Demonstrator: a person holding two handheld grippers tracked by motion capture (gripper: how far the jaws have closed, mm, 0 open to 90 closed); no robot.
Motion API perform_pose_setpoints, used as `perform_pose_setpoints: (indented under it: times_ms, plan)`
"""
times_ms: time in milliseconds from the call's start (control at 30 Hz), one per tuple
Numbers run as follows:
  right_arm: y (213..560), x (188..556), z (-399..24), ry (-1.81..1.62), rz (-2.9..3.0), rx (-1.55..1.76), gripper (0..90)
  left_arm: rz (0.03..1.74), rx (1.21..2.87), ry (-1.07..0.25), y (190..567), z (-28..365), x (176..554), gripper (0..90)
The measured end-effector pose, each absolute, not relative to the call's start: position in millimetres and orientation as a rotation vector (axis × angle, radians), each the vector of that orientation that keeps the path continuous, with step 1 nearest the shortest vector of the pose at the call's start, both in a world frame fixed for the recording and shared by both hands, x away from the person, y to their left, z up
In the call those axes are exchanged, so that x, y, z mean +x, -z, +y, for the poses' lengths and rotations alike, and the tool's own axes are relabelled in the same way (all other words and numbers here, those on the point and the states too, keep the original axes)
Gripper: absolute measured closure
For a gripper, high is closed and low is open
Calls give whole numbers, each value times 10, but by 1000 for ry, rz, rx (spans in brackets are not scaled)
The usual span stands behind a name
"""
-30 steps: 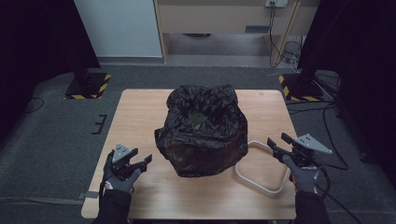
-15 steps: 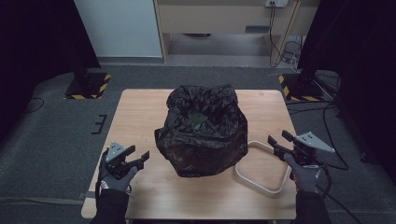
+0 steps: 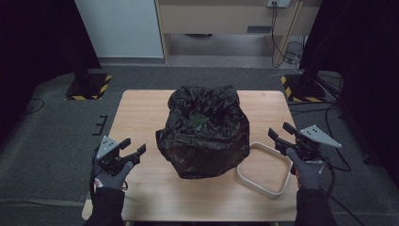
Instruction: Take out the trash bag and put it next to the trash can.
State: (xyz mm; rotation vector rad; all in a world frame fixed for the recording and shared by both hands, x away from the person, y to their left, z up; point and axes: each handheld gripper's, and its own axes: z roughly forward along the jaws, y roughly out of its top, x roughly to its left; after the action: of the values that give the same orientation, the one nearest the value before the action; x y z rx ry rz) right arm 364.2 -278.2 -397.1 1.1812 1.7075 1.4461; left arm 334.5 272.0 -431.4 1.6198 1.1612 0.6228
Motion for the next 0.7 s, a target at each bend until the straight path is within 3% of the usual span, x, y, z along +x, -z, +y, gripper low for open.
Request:
perform_pose_setpoints:
  times_ms: [700]
  plan:
    - [3562,3686,-2576,-1482,1703,1114,370,1033,1541,-674,3765,2564,3327,289]
